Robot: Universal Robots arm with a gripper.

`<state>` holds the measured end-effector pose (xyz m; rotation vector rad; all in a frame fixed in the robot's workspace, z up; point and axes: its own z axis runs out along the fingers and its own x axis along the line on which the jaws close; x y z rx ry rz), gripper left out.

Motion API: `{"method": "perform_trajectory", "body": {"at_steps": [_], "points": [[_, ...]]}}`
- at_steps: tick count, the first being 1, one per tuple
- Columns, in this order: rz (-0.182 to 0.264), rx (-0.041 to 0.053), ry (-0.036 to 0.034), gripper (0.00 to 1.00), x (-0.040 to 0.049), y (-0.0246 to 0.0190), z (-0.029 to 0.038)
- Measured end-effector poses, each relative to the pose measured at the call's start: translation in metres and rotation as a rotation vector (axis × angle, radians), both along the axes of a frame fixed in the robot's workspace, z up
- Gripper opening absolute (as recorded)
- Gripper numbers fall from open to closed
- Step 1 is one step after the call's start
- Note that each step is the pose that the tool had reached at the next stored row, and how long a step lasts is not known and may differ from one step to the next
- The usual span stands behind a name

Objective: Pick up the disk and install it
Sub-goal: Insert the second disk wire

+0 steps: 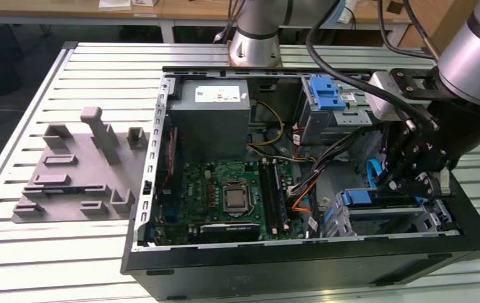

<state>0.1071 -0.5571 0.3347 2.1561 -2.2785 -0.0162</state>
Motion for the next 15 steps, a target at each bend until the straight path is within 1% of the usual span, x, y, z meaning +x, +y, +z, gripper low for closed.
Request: {"method": "perform_trajectory", "body": {"at_steps": [15], "points": [[0.0, 0.0014, 0.0, 0.16, 0.0016, -0.0001, -0.0014]]}}
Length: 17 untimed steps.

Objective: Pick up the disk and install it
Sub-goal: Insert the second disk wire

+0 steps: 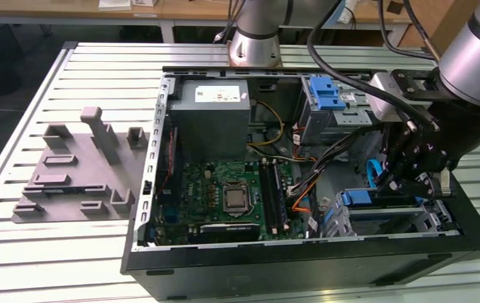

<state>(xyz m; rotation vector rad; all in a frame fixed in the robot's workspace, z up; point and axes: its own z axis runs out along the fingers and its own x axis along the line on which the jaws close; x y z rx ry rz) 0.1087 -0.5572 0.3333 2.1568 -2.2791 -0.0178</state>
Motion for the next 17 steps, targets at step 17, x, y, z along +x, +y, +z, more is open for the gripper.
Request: {"method": "perform_trajectory", "body": {"at_steps": [17], "points": [[0.0, 0.0002, 0.0, 0.16, 0.0, -0.0018, 0.0004]]}}
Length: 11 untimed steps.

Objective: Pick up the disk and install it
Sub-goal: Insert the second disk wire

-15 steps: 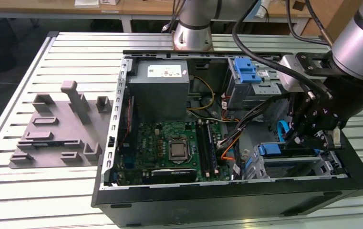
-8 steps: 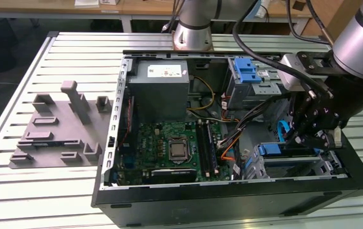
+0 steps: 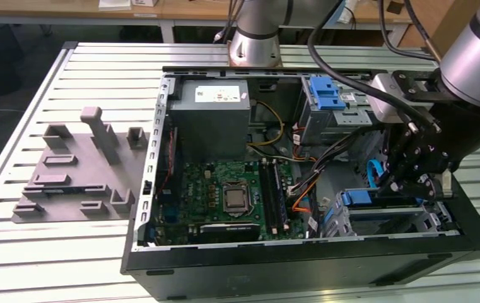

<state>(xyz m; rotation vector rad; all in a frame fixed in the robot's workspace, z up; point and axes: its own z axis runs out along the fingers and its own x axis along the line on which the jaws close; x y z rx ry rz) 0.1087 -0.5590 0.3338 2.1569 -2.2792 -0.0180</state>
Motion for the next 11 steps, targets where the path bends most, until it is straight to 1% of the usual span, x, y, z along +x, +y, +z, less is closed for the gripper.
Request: {"method": "perform_trajectory", "body": {"at_steps": [6, 11], "points": [[0.0, 0.0019, 0.0, 0.16, 0.0001, 0.0001, -0.0018], [0.0, 0.0015, 0.0, 0.16, 0.0001, -0.0001, -0.0039]]}}
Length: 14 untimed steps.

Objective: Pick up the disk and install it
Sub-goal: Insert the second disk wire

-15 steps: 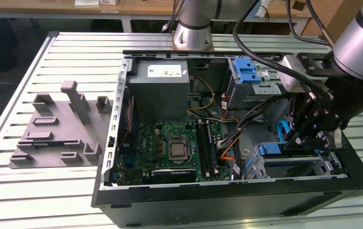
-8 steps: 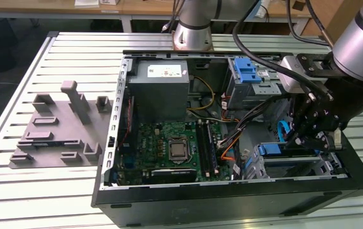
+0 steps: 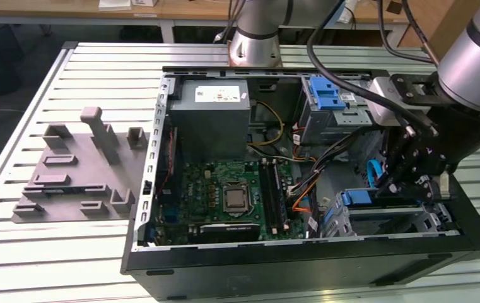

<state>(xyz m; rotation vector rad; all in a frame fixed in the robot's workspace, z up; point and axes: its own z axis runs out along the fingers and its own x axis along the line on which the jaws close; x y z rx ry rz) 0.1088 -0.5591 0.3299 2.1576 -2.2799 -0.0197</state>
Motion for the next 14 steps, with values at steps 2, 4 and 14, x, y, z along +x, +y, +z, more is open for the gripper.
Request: {"method": "perform_trajectory", "body": {"at_steps": [2, 4, 14], "points": [[0.0, -0.0003, 0.0, 0.16, 0.0, -0.0001, -0.0005], [0.0, -0.0001, 0.0, 0.16, 0.0, -0.0001, -0.0008], [0.0, 0.0005, 0.0001, 0.17, 0.0001, -0.0001, -0.0012]]}}
